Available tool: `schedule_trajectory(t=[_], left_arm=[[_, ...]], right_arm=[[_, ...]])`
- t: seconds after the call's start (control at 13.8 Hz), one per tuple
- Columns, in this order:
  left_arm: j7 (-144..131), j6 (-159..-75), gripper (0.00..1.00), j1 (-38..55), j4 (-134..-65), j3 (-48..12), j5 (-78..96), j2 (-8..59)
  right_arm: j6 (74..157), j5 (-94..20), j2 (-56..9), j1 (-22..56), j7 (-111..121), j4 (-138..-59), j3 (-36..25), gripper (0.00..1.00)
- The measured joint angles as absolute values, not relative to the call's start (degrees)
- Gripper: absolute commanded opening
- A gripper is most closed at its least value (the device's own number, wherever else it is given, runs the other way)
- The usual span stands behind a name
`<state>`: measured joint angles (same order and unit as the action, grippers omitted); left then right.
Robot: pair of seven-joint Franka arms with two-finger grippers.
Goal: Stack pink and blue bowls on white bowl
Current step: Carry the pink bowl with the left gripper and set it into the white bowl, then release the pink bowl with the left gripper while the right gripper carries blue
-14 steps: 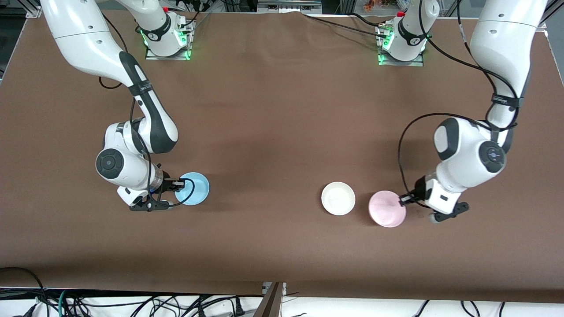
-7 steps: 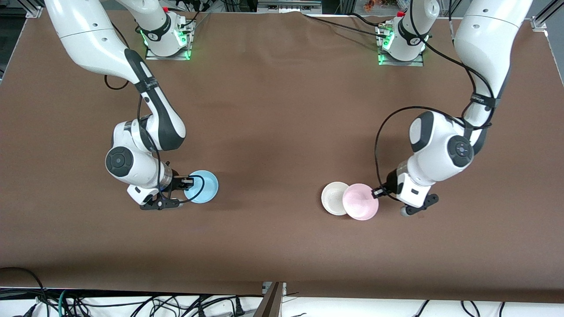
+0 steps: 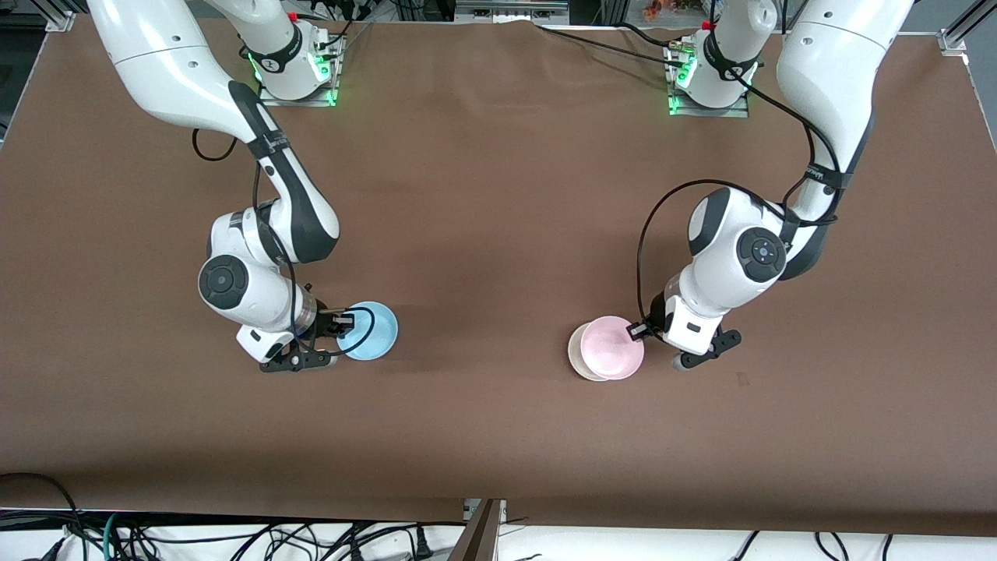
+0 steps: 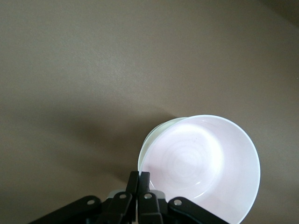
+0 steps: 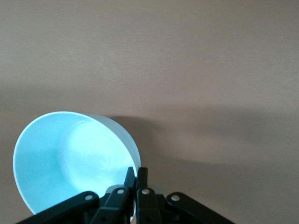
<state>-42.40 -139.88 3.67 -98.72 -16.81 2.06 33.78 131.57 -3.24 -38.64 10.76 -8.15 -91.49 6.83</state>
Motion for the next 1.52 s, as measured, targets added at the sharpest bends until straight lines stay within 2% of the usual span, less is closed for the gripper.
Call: schedule_trajectory(t=[0.43,1.52], left_arm=[[-43.7,-148.5,0.0,4.4,-104.2,-16.8,2.1,33.8],[-44.9,-152.0,0.0,5.4,-105.0,-16.7,1.4,35.2]], right_arm=[[131.6,-4.9,-38.6,11.8,-9.2,-90.9,7.9,0.0],[132.0,-5.4,-39.3,18.8,-20.6,-85.9,8.5,0.0]])
